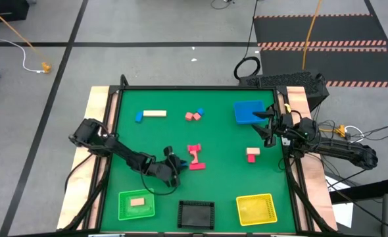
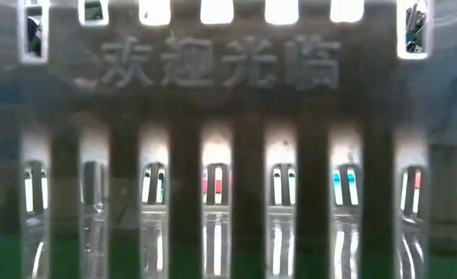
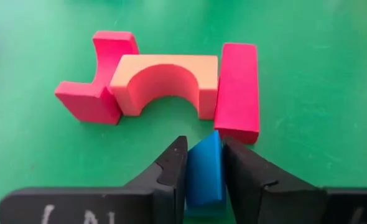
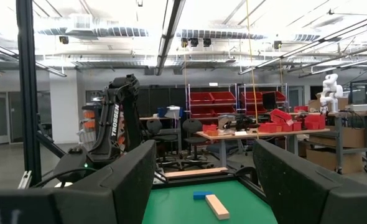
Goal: Sort & place blocks by color
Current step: Put the blue block into the black bin
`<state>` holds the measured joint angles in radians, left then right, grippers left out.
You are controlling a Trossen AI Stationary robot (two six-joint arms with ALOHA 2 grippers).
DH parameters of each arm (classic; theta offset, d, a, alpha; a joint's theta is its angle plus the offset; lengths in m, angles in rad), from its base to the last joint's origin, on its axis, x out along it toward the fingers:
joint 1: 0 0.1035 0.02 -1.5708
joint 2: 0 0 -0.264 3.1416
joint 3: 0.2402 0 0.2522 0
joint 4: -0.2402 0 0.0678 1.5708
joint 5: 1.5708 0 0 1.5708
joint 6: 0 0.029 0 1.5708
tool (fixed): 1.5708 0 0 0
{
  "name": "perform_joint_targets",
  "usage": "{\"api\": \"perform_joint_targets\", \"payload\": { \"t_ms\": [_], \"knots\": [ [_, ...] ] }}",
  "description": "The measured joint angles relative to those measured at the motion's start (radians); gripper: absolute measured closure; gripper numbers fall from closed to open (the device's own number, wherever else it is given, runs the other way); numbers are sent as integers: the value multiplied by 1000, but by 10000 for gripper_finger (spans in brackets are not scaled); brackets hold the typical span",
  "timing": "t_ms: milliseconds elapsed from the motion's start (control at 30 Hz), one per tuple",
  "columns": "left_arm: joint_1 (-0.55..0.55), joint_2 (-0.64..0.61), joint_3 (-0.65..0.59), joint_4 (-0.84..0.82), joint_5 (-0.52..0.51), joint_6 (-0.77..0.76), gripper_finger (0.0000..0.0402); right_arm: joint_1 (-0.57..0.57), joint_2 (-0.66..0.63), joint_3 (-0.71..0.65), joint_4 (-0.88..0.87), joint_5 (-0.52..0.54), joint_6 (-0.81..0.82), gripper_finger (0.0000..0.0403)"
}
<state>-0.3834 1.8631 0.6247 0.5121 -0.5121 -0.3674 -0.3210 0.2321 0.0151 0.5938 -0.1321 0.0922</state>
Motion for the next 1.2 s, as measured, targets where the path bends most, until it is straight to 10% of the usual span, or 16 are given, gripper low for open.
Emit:
{"api": "perform_joint_targets", "payload": {
  "t_ms": [533, 1200],
  "knots": [
    [-4, 0, -1, 194, 270, -62, 343, 0, 0, 0, 0, 0, 0, 145],
    [-22, -168, -1, 161, 326, -63, 373, 0, 0, 0, 0, 0, 0, 145]
  ]
}}
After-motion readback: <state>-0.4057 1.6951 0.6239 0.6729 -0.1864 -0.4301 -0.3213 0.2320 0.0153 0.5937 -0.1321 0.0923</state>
